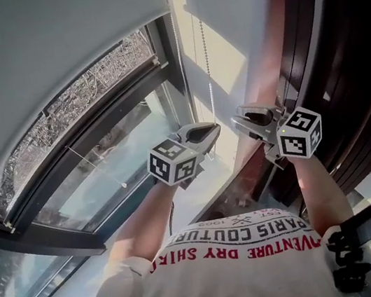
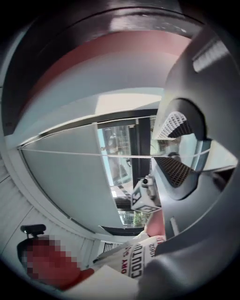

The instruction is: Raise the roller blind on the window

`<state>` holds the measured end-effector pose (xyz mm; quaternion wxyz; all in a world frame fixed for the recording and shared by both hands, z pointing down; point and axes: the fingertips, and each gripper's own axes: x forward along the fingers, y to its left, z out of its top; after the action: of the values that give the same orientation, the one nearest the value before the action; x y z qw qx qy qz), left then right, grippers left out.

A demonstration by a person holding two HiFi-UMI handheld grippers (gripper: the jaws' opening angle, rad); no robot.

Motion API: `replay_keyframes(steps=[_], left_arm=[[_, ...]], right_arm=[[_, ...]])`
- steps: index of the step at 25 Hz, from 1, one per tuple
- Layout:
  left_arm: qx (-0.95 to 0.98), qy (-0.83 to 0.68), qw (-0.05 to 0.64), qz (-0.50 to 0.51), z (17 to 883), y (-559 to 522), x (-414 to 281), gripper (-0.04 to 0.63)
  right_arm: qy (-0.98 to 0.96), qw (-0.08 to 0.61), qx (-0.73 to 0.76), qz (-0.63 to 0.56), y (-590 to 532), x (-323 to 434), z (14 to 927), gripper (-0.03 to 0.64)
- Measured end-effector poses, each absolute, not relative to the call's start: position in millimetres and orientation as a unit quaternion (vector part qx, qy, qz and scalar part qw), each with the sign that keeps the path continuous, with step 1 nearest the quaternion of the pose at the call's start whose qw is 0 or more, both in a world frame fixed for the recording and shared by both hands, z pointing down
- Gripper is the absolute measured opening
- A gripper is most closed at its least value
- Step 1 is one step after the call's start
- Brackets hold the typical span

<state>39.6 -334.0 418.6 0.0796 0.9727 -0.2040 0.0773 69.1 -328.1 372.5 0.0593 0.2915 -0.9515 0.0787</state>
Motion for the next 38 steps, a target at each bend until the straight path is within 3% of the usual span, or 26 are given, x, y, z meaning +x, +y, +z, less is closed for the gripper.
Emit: replay_keyframes(steps=[6,13,19,38], left_arm=[[0.973,-0.202,0.077,0.074,410.3,-318.7,47.8,0.005],[0.974,-0.199,0.076,0.078,410.1,-315.2,47.4,0.005],[0.975,-0.196,0.076,0.077,408.7,-314.0,51.2,0.005],[0.971,-0.206,0.077,0.090,423.0,-327.2,54.3,0.005]], right_arm=[[-0.965,0.016,0.257,0.042,-327.7,61.4,277.4,0.109],[-0.971,-0.018,0.233,0.039,-332.5,29.9,238.0,0.097],[-0.970,-0.015,0.240,0.032,-338.4,25.9,232.9,0.018],[-0.964,-0.004,0.265,0.005,-348.1,32.4,246.8,0.008]])
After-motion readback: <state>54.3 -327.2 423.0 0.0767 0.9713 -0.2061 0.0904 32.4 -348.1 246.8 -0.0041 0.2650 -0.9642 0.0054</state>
